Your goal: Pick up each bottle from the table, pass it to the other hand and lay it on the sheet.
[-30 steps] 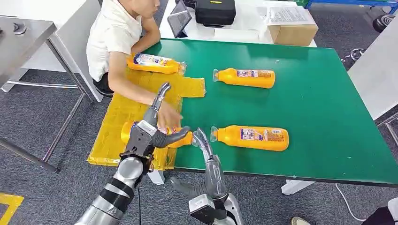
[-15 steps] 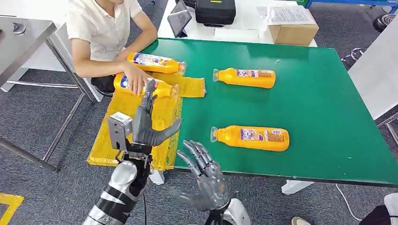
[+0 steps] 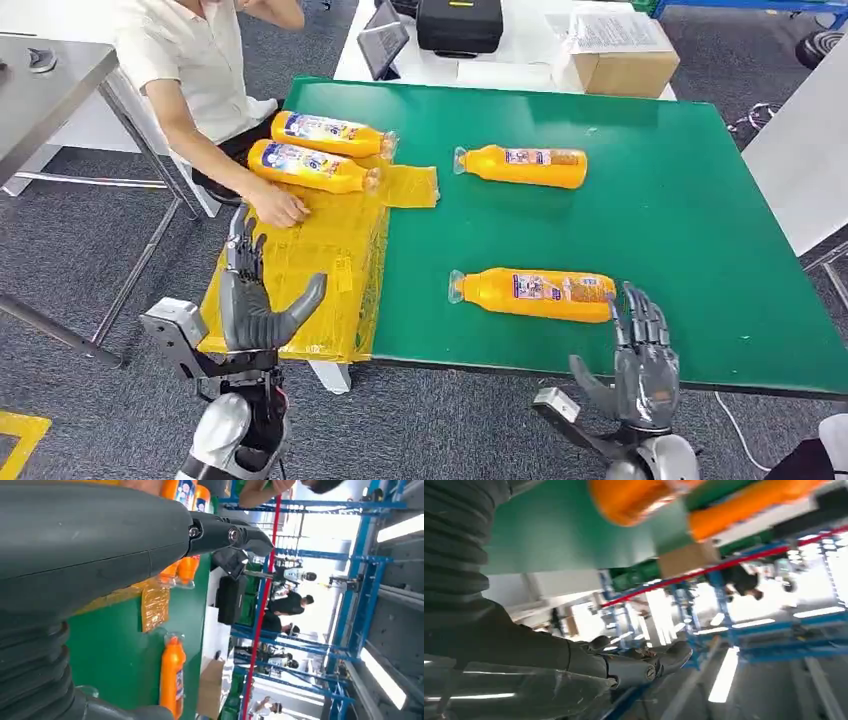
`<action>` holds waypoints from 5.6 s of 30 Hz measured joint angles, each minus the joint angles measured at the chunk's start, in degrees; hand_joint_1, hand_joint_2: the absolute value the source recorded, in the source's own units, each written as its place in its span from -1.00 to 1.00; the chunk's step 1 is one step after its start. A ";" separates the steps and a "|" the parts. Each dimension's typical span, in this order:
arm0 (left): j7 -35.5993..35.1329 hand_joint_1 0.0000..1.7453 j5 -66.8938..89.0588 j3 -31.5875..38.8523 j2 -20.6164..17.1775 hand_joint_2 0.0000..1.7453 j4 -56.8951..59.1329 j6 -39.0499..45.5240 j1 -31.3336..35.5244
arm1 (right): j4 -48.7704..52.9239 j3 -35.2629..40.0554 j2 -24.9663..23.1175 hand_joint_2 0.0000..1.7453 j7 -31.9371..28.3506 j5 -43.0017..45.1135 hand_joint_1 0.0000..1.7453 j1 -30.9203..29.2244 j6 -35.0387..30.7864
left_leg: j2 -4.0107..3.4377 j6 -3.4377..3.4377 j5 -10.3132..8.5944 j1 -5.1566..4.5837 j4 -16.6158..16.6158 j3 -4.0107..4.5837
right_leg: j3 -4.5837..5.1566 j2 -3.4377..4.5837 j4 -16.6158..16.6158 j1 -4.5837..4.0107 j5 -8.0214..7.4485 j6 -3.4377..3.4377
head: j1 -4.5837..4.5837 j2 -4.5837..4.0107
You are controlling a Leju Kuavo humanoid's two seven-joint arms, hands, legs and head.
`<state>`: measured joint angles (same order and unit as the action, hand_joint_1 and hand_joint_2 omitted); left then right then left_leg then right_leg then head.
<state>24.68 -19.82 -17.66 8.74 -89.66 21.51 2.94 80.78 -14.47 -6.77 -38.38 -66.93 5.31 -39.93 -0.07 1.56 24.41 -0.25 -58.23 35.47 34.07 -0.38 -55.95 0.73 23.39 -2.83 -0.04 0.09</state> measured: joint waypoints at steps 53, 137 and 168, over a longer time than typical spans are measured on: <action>-5.22 -1.00 1.51 -6.69 0.53 1.00 4.53 -4.11 3.38 | -45.61 23.04 9.68 1.00 31.06 -7.91 -1.00 -32.44 11.13 | -0.08 0.09 -0.12 -0.01 -0.02 -0.14 | -0.10 0.03 -0.01 0.01 -0.10 -0.07 | 0.00 0.00; -2.99 -1.00 -12.33 -8.06 3.00 1.00 9.81 -4.11 0.97 | -18.36 53.69 2.10 1.00 18.62 39.19 1.00 -25.44 28.31 | -0.05 0.01 -0.26 0.00 0.00 0.12 | 0.20 0.12 -0.12 0.03 -0.20 -0.20 | 0.02 0.00; -2.47 1.00 -19.98 -5.00 4.53 1.00 10.32 -8.50 3.31 | -15.17 58.27 1.33 1.00 15.98 47.58 -1.00 -25.60 30.25 | -0.02 0.03 -0.27 -0.01 0.00 0.15 | 0.21 0.09 -0.13 0.04 -0.20 -0.21 | 0.02 0.00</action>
<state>22.20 -39.80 -22.67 13.27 -79.34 13.00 6.25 65.61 43.80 -5.44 -22.40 -19.35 -20.29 -9.68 -0.09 1.59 24.15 -0.26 -58.23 35.62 34.28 -0.29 -56.08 0.77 23.19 -3.04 -0.02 0.09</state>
